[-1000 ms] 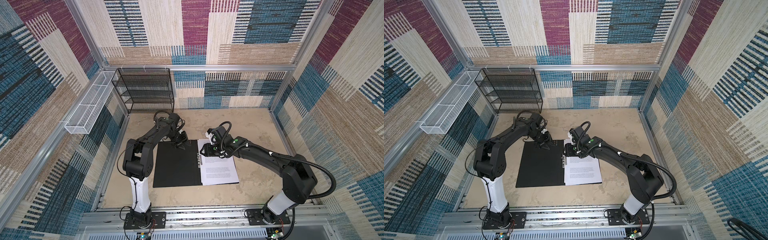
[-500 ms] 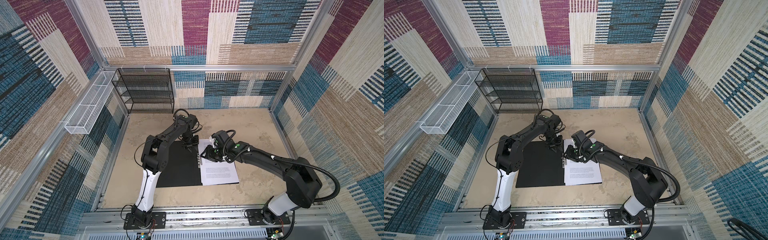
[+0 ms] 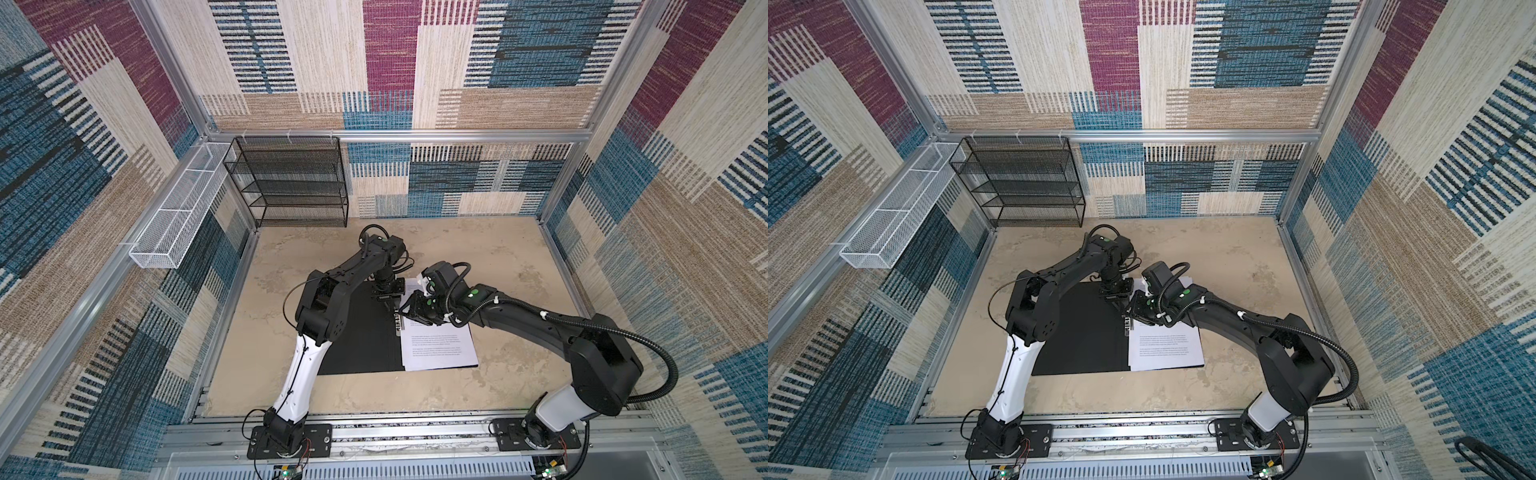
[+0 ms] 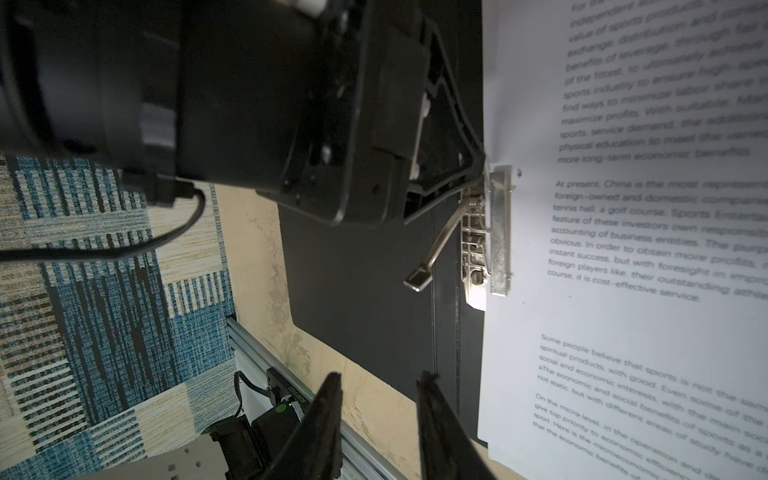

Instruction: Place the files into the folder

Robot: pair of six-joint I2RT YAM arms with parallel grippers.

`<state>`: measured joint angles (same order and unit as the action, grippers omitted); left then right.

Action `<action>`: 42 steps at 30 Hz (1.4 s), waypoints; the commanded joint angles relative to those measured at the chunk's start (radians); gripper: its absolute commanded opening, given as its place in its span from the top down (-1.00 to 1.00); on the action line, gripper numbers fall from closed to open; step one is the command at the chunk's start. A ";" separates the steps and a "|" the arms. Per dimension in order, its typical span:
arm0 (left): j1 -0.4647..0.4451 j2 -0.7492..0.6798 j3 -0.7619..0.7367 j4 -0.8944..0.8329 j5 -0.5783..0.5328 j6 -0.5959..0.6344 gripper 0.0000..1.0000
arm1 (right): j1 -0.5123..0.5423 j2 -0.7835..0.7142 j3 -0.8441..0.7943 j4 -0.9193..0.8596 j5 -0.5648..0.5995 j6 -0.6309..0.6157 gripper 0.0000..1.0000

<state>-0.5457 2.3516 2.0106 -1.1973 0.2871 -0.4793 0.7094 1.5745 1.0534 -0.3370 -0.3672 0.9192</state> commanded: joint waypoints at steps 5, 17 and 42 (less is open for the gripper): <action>-0.005 -0.003 -0.016 -0.027 -0.023 0.011 0.68 | 0.002 0.012 0.012 0.019 -0.015 0.008 0.32; -0.006 0.018 -0.021 -0.013 0.018 0.005 0.89 | 0.005 0.035 0.022 -0.009 0.012 0.013 0.32; 0.012 -0.025 -0.126 0.058 0.023 -0.064 1.00 | 0.007 0.173 0.024 0.110 -0.143 0.217 0.45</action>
<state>-0.5323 2.3226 1.8950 -1.1290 0.3691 -0.5282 0.7177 1.7439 1.0855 -0.2806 -0.4747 1.0885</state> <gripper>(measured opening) 0.051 0.276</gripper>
